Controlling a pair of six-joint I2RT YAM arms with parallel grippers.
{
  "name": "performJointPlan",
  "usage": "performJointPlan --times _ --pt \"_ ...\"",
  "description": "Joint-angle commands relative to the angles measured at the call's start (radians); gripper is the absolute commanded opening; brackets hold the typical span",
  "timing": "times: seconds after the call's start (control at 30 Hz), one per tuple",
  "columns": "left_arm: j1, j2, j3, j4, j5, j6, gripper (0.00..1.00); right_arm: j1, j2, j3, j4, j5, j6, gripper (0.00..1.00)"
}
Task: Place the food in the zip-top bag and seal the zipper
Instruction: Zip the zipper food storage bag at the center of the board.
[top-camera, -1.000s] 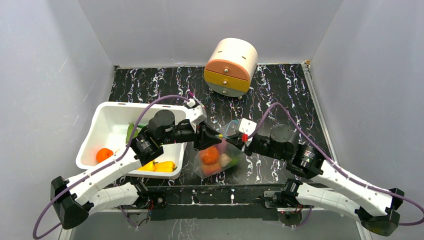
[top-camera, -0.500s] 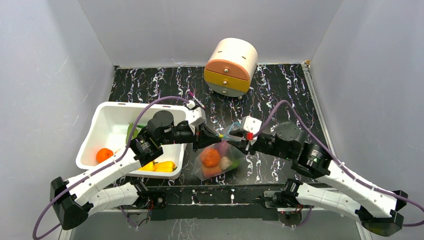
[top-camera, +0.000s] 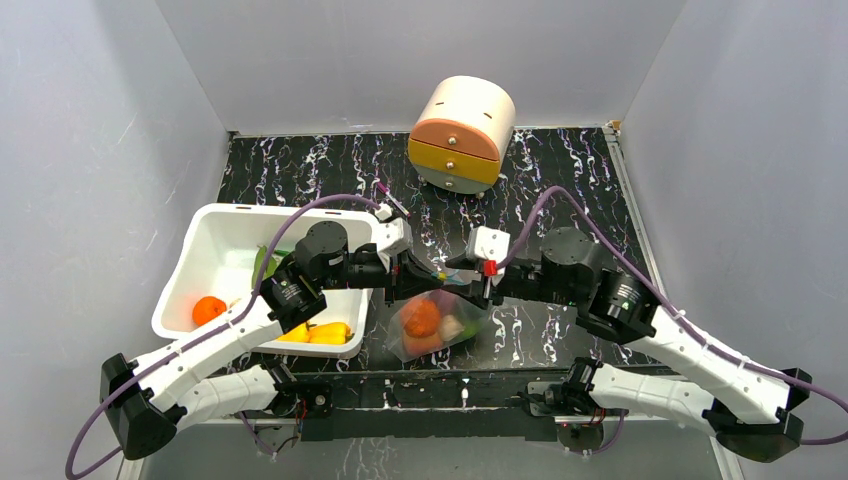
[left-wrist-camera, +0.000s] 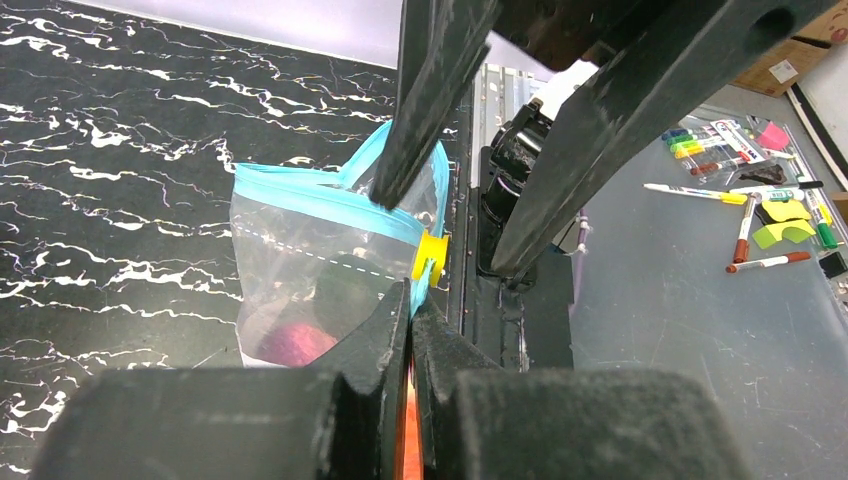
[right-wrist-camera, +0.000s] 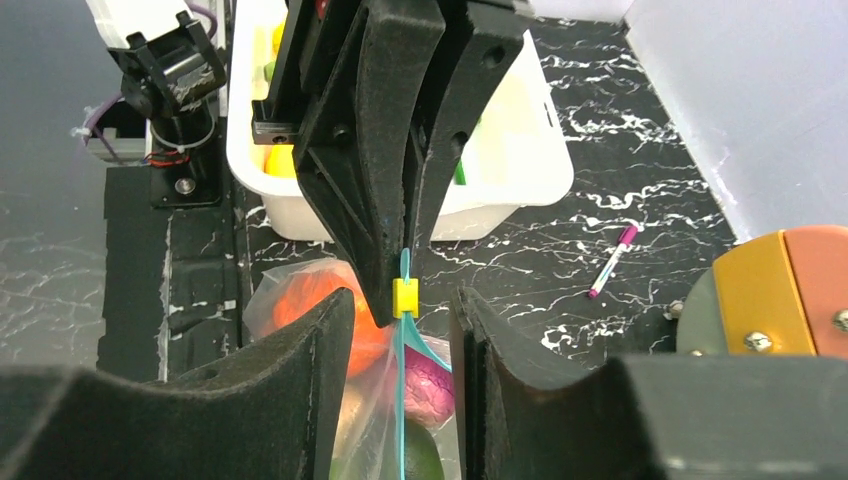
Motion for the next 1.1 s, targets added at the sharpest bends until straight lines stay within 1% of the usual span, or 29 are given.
performJointPlan --times 0.0,0.13,0.17,0.23,0.3,0.57,0.7,0.77,0.97,1.07 --pt "-0.002 -0.027 0.004 0.032 0.027 0.028 0.00 0.002 0.007 0.041 0.026 -0.030 -0.033 0.37" --pt "-0.002 -0.030 0.005 0.032 0.046 0.040 0.00 0.002 0.002 0.013 0.056 -0.020 -0.036 0.36" --pt "-0.002 -0.031 0.004 0.031 0.052 0.044 0.00 0.002 0.003 0.006 0.062 -0.015 -0.035 0.33" --pt "-0.003 -0.035 -0.001 0.028 0.051 0.048 0.00 0.002 0.004 -0.007 0.070 0.005 -0.018 0.25" --pt "-0.002 -0.038 -0.010 0.024 0.043 0.054 0.00 0.002 0.000 -0.020 0.076 0.010 -0.007 0.21" --pt "-0.002 -0.056 -0.022 0.040 0.057 0.059 0.00 0.002 0.002 -0.032 0.081 0.008 0.002 0.22" --pt "-0.003 -0.057 -0.026 0.038 0.065 0.064 0.00 0.002 0.024 -0.035 0.091 -0.005 0.005 0.25" --pt "-0.003 -0.058 -0.027 0.039 0.071 0.065 0.00 0.002 0.039 -0.029 0.086 -0.005 0.004 0.24" --pt "-0.003 -0.064 -0.032 0.034 0.076 0.069 0.00 0.002 0.045 -0.038 0.107 -0.006 0.005 0.15" --pt "-0.002 -0.076 -0.042 0.035 0.083 0.073 0.00 0.002 0.044 -0.042 0.093 -0.016 -0.002 0.00"
